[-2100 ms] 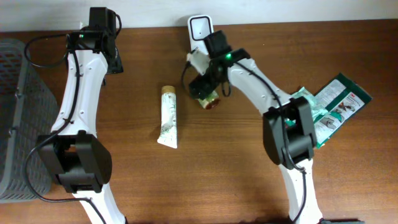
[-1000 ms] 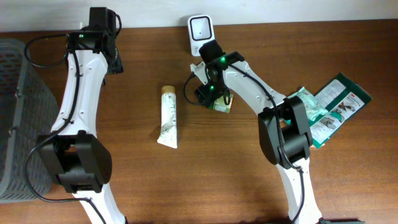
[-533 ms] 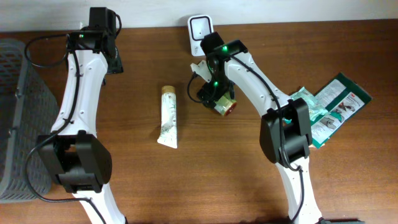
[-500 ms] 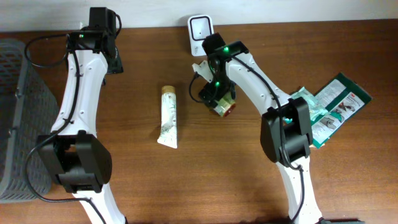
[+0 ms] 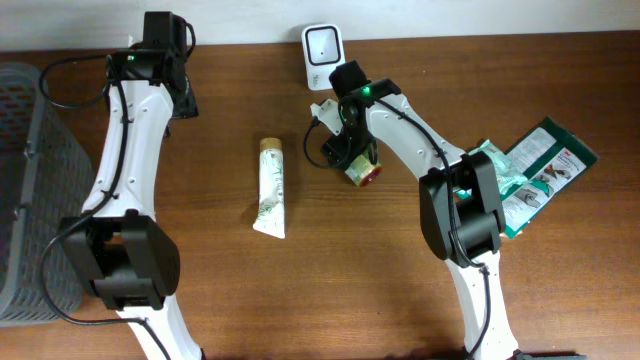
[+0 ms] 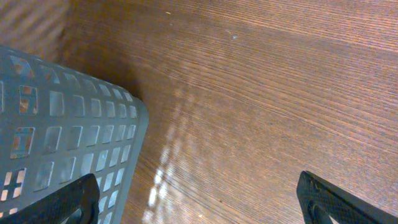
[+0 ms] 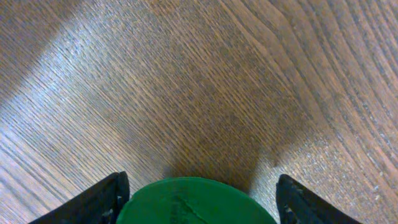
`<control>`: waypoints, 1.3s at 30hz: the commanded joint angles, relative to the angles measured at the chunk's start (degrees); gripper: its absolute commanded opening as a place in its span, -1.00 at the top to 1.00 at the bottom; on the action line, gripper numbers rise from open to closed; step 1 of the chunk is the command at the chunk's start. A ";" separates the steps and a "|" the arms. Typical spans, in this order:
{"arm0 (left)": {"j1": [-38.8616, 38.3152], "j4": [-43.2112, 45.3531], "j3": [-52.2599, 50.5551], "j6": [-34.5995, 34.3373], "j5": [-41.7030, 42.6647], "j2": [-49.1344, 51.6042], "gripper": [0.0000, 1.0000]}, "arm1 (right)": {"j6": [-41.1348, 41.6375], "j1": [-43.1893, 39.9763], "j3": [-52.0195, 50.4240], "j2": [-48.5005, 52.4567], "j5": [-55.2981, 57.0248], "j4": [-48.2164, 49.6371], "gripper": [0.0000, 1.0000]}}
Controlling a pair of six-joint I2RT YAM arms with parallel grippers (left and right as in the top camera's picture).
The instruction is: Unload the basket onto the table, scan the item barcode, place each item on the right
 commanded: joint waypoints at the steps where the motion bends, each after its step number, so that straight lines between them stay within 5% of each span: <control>1: 0.04 0.02 0.20 0.07 -0.59 -0.46 -0.98 | 0.35 -0.07 -0.17 -0.04 -0.55 0.00 -0.38; 4: 0.04 0.02 0.20 0.07 -0.59 -0.46 -0.98 | 0.39 0.00 0.70 -0.07 -0.57 -0.61 -0.20; 10: 0.04 0.04 0.20 0.07 -0.59 -0.46 -0.98 | 1.22 0.00 6.67 -0.37 -1.01 -5.29 -0.18; 14: 0.04 0.02 0.20 0.07 -0.59 -0.46 -0.98 | 1.18 0.00 15.41 -0.37 -12.00 -7.58 -0.12; 23: 0.04 0.02 0.20 0.07 -0.59 -0.46 -0.98 | -2.32 0.00 17.51 -0.13 -21.73 6.75 0.09; 25: 0.04 0.04 0.20 0.07 -0.57 -0.46 -0.98 | -8.87 0.00 17.51 -0.11 -27.34 7.72 0.09; 31: 0.04 0.02 0.20 0.07 -0.59 -0.46 -0.99 | -27.96 -0.52 9.57 0.00 -39.91 8.26 0.07; 39: 0.04 0.02 0.20 0.07 -0.59 -0.46 -0.98 | -29.07 -3.50 -2.14 0.00 -44.70 15.54 -0.01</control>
